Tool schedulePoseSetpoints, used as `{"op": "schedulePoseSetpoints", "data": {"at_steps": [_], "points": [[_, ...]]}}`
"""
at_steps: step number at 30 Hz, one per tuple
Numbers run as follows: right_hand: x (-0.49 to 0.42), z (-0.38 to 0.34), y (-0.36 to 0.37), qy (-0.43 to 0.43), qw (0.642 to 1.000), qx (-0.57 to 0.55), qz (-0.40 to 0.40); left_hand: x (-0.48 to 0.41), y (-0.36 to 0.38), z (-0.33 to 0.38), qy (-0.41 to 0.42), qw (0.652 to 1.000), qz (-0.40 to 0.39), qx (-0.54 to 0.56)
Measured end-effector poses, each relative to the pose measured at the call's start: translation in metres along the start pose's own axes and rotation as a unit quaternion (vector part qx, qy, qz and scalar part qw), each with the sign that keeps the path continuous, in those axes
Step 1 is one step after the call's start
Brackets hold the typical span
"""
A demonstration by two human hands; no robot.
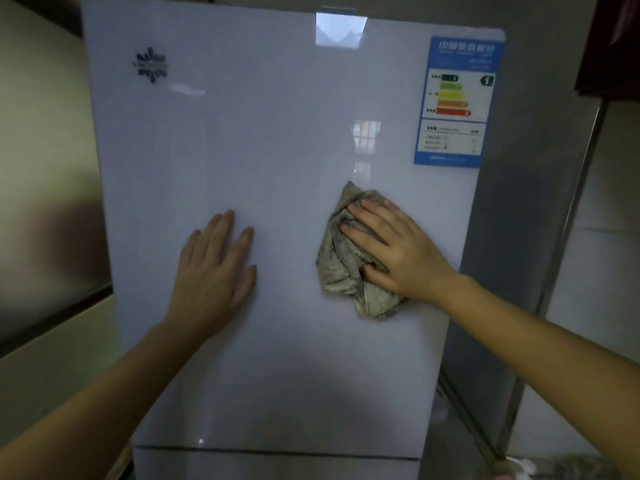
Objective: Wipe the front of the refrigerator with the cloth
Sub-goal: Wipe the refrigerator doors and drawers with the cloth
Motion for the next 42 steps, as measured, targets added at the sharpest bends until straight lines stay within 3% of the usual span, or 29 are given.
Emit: {"op": "schedulePoseSetpoints", "data": {"at_steps": [11, 15, 20, 26, 31, 38, 42], "points": [[0.119, -0.097, 0.026, -0.136, 0.989, -0.022, -0.054, 0.017, 0.017, 0.015, -0.016, 0.999, -0.019, 0.023], [0.108, -0.056, 0.014, -0.145, 0.988, -0.034, -0.05, 0.02, 0.017, 0.024, 0.012, 1.0, -0.012, 0.02], [0.057, 0.048, -0.012, -0.083, 0.996, -0.024, -0.022, 0.004, 0.014, 0.034, 0.036, 0.999, 0.029, 0.005], [0.018, 0.107, -0.022, -0.051, 0.999, 0.003, -0.013, 0.003, 0.023, 0.04, 0.0, 0.999, 0.032, -0.005], [0.06, 0.052, -0.005, -0.04, 0.999, -0.03, 0.007, 0.031, 0.027, 0.043, -0.04, 0.998, 0.035, -0.019], [0.164, -0.063, 0.024, -0.109, 0.992, -0.064, -0.023, 0.103, 0.054, 0.054, -0.064, 0.998, -0.024, -0.007], [0.187, -0.088, 0.032, -0.144, 0.987, -0.058, -0.041, 0.11, 0.053, 0.059, -0.057, 0.998, -0.039, 0.0]]}}
Point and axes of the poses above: each hand's wrist, its own x-axis away from the middle knuckle, its own y-axis out of the palm, z = x × y, the point moved 4 cm from there along -x, towards the middle knuckle, and after that the axes turned 12 degrees about x, right-handed, at the moved point
